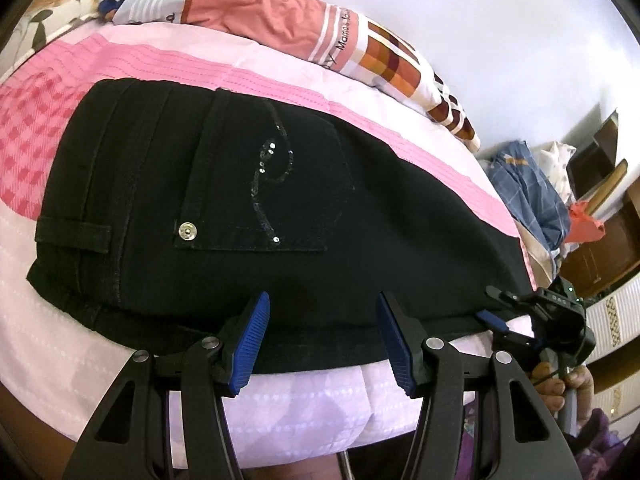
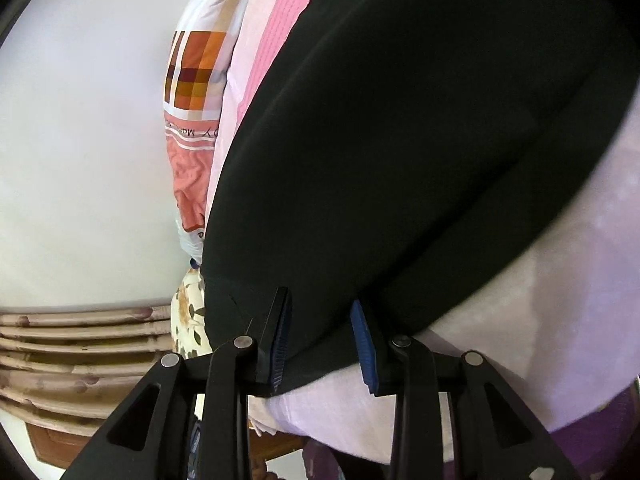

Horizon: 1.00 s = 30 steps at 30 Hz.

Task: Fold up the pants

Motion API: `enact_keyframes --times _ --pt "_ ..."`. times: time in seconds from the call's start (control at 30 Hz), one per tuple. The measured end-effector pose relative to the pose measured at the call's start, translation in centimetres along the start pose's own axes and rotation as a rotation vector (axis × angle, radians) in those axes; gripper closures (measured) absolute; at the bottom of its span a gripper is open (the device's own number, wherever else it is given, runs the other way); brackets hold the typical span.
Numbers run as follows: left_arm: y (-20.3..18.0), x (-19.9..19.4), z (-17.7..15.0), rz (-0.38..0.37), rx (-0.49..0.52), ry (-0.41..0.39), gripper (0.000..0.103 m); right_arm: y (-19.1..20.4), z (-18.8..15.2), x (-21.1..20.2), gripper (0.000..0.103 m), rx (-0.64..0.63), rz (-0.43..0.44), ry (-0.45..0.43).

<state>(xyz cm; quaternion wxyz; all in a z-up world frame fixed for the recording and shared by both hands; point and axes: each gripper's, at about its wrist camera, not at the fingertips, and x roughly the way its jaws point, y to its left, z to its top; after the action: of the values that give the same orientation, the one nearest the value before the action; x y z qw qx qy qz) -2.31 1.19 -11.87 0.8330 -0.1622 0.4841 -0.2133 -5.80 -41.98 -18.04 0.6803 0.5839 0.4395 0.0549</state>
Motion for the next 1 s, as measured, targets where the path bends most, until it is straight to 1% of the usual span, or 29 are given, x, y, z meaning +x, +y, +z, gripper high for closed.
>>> enact_keyframes --times 0.03,0.07,0.1,0.13,0.3,0.37,0.43,0.5,0.53,0.6,0.67,0.73,0.8,0.83,0.93,1.0 --pt "0.0 0.0 0.0 0.001 0.001 -0.002 0.047 -0.2 -0.1 0.1 0.083 0.002 0.0 -0.005" --pt "0.0 -0.1 0.1 0.003 0.004 -0.002 0.047 -0.2 -0.2 0.1 0.096 -0.006 -0.017 -0.006" --pt "0.0 -0.1 0.1 0.005 0.006 -0.001 0.047 -0.1 -0.3 0.3 0.097 -0.022 -0.04 -0.001" --pt "-0.1 -0.2 0.1 0.009 0.011 -0.002 0.047 -0.2 -0.5 0.1 0.097 -0.031 -0.045 0.002" --pt "0.2 -1.1 0.2 0.037 0.03 -0.011 0.047 0.3 -1.6 -0.7 0.097 -0.039 -0.03 0.023" --pt "0.6 -1.6 0.2 0.047 0.032 -0.018 0.047 0.5 -1.8 -0.9 0.098 -0.054 -0.046 0.034" --pt "1.2 -1.9 0.1 0.054 0.03 -0.028 0.047 -0.3 -1.7 -0.4 0.098 -0.044 -0.066 0.041" --pt "1.8 -1.8 0.1 0.074 0.024 -0.025 0.047 -0.9 -1.4 0.1 0.097 -0.013 -0.035 0.054" --pt "2.1 -1.7 0.1 0.08 0.014 -0.019 0.047 -0.8 -1.3 0.1 0.094 -0.001 -0.025 0.052" --pt "2.8 -1.8 0.0 0.067 -0.017 -0.018 0.047 -0.5 -1.4 0.0 0.091 0.017 -0.004 0.067" --pt "3.0 -2.2 0.0 0.066 -0.023 -0.022 0.047 0.0 -1.8 0.3 0.074 0.019 0.004 0.098" --pt "3.0 -2.5 0.1 0.084 -0.005 -0.022 0.047 1.2 -2.5 0.9 0.068 -0.006 0.034 0.127" --pt "3.2 -3.1 0.2 0.104 0.011 -0.034 0.047 2.3 -3.3 2.6 0.068 -0.035 0.055 0.195" --pt "3.4 -3.4 0.3 0.11 0.013 -0.043 0.047 2.8 -3.8 4.1 0.068 -0.035 0.066 0.245" --pt "4.4 -4.0 0.4 0.12 -0.009 -0.052 0.047 3.7 -5.1 7.8 0.068 -0.039 0.069 0.342" --pt "5.2 -4.6 0.4 0.087 -0.034 -0.067 0.047 4.3 -5.8 9.6 0.068 -0.057 0.063 0.382"
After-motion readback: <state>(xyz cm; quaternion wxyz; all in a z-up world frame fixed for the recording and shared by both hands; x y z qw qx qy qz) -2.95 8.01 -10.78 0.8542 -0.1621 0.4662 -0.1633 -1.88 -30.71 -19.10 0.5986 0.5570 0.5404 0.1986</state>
